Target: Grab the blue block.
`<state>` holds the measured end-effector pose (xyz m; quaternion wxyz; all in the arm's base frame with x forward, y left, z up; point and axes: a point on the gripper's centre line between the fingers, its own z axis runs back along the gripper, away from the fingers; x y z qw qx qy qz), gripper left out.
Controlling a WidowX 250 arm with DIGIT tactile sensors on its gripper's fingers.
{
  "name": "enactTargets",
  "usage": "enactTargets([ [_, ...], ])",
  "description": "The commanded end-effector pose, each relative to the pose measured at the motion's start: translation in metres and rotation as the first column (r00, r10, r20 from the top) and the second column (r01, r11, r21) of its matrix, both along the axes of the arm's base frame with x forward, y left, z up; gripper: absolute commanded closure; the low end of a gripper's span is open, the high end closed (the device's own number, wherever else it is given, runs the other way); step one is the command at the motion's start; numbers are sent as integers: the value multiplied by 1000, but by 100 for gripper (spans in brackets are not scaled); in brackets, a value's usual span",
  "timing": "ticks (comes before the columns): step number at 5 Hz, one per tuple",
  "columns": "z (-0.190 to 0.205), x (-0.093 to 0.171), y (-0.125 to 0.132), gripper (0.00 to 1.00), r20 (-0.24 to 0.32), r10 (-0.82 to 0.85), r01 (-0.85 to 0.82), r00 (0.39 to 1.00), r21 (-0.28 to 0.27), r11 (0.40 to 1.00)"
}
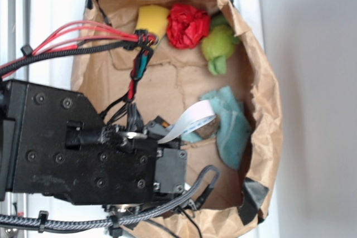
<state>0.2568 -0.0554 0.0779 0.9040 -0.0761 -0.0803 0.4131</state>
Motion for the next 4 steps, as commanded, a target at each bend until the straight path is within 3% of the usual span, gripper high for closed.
enactTargets([
  [1, -7, 9, -9, 0, 40, 38, -36, 998, -52, 998],
  [4, -13, 9, -10, 0, -14, -11, 10, 1000, -57, 998],
])
